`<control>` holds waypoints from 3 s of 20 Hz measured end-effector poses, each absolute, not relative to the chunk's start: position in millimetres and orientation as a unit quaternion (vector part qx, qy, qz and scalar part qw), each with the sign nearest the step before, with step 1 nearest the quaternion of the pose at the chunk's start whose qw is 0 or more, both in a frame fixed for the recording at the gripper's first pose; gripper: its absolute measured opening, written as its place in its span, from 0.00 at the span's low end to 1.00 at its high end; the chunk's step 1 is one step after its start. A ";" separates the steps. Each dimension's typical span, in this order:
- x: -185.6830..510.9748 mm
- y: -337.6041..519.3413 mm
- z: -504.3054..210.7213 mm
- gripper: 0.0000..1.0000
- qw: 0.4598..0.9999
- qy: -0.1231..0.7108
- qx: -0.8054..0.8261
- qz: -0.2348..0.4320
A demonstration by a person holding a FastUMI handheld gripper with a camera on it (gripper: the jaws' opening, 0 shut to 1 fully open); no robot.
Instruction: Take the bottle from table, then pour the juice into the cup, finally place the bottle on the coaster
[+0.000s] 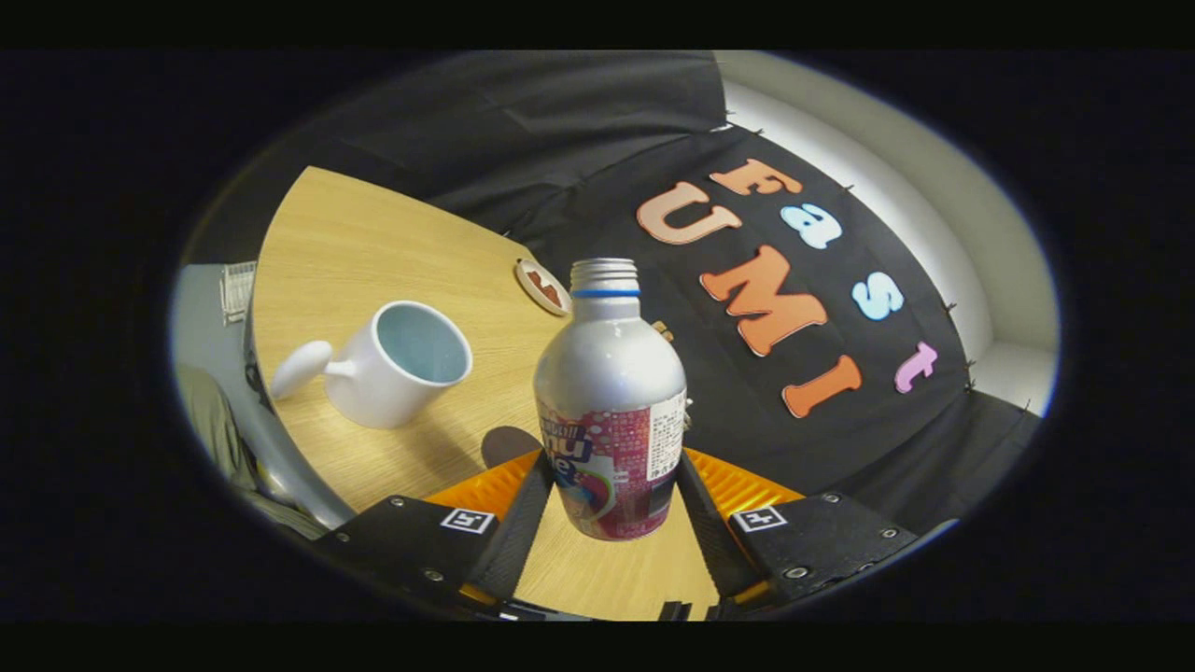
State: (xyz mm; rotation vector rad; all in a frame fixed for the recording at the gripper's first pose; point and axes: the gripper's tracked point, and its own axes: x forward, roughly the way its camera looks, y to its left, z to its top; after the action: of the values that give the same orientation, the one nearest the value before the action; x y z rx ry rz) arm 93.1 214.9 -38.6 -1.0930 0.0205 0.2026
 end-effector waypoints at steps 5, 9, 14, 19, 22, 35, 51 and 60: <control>97.9 225.1 -51.6 0.76 0.822 0.024 -0.559 0.109; 99.3 228.3 -49.1 0.76 0.787 0.015 -0.609 0.102; 100.5 227.7 -45.9 0.76 0.747 0.009 -0.658 0.098; 103.6 221.8 -41.6 0.76 0.706 0.003 -0.703 0.086; 102.9 222.6 -39.4 0.76 0.689 0.002 -0.719 0.086; 100.0 232.0 -35.0 0.75 0.622 -0.003 -0.778 0.084; 106.8 230.6 -29.3 0.75 0.580 0.014 -0.811 0.077; 106.5 230.9 -25.0 0.75 0.564 0.016 -0.822 0.076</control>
State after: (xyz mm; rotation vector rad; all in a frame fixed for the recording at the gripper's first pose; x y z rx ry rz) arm 106.5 230.9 -25.0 -1.9356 0.0386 0.1778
